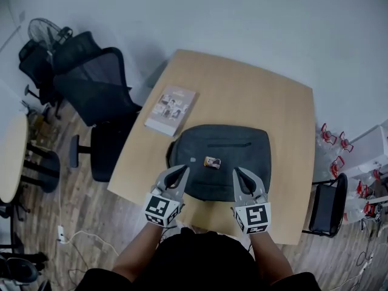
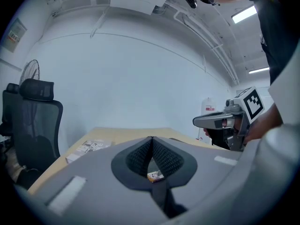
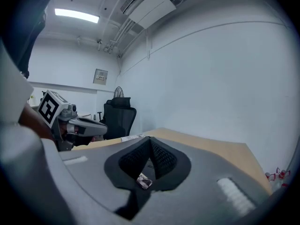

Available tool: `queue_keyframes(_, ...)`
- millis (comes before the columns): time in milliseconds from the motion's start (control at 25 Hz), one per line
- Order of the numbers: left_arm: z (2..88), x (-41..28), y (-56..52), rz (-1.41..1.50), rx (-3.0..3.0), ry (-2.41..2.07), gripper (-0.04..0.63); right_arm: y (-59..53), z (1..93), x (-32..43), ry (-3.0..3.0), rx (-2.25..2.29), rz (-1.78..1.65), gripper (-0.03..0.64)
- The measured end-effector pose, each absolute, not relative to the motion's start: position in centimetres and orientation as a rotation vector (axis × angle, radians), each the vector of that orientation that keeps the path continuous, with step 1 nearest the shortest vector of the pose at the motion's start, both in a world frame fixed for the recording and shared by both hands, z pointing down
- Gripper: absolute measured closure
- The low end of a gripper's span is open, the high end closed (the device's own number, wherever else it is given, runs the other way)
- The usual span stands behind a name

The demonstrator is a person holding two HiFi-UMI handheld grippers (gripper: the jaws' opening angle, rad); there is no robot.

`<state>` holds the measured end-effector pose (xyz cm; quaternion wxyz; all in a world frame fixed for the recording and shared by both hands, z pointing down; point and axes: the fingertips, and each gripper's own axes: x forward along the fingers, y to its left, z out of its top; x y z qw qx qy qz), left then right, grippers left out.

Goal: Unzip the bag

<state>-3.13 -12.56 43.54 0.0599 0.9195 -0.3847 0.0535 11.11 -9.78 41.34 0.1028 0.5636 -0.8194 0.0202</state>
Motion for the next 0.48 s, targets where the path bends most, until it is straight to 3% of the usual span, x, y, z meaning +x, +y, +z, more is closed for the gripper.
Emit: queue_keyframes(480, 43.15, -2.88, -12.65, 0.170, 2.795, -1.160, 0.575, -10.22, 40.34, 10.91, -2.399, 1.697, -0.005, 0.615)
